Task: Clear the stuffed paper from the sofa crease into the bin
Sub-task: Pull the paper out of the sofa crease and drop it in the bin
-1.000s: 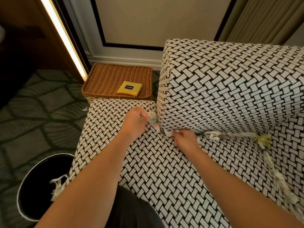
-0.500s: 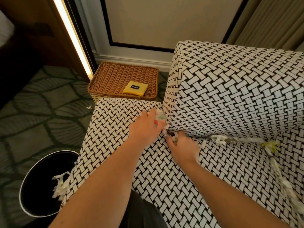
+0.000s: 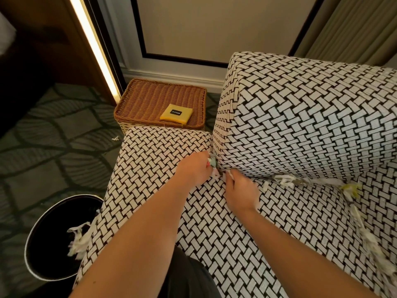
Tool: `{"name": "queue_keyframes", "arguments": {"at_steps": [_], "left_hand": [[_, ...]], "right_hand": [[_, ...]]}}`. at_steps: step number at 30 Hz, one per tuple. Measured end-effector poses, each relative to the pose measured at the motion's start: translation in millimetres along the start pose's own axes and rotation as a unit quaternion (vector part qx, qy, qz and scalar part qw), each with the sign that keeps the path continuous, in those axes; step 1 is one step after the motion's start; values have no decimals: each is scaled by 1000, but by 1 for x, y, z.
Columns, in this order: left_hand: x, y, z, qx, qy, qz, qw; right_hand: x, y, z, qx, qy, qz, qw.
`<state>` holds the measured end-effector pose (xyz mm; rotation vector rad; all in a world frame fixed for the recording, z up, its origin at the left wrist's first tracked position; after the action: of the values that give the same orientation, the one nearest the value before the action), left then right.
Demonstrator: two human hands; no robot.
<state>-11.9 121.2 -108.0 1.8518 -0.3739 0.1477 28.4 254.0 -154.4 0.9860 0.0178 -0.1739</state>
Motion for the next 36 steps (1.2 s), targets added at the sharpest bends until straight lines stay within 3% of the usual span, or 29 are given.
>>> {"name": "queue_keyframes", "arguments": {"at_steps": [4, 7, 10, 14, 16, 19, 23, 27, 36], "left_hand": [[20, 8, 19, 123, 54, -1, 991], [45, 13, 38, 247, 129, -16, 960], [81, 11, 59, 298, 122, -26, 946], [134, -7, 112, 234, 176, -74, 953], [159, -17, 139, 234, 241, -112, 935], [185, -22, 163, 308, 275, -148, 899], [210, -21, 191, 312, 285, -125, 898], [230, -23, 234, 299, 323, -127, 889], [230, -38, 325, 252, 351, -100, 896]], "right_hand": [[3, 2, 3, -18, -7, 5, 1000], [6, 6, 6, -19, -17, 11, 1000], [20, 10, 14, -57, -11, 12, 998], [43, 12, 27, -110, -18, 42, 993], [46, 13, 39, -167, -29, 79, 982], [48, 1, 78, -234, -32, 176, 956], [56, -25, 171, -190, 48, 292, 936], [82, -56, 266, -120, 177, 430, 877], [128, -179, 302, -9, 225, 496, 839]]}}
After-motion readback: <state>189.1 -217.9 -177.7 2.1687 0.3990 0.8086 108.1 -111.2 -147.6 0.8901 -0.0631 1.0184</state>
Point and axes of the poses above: each hand's wrist, its own x-axis away from the middle knuckle, its own y-axis out of the back of the hand, z = x × y, the point moved 3 cm from there along -x, towards the middle knuckle, and after that the axes turned 11 degrees about -x, right-handed, at the moved point
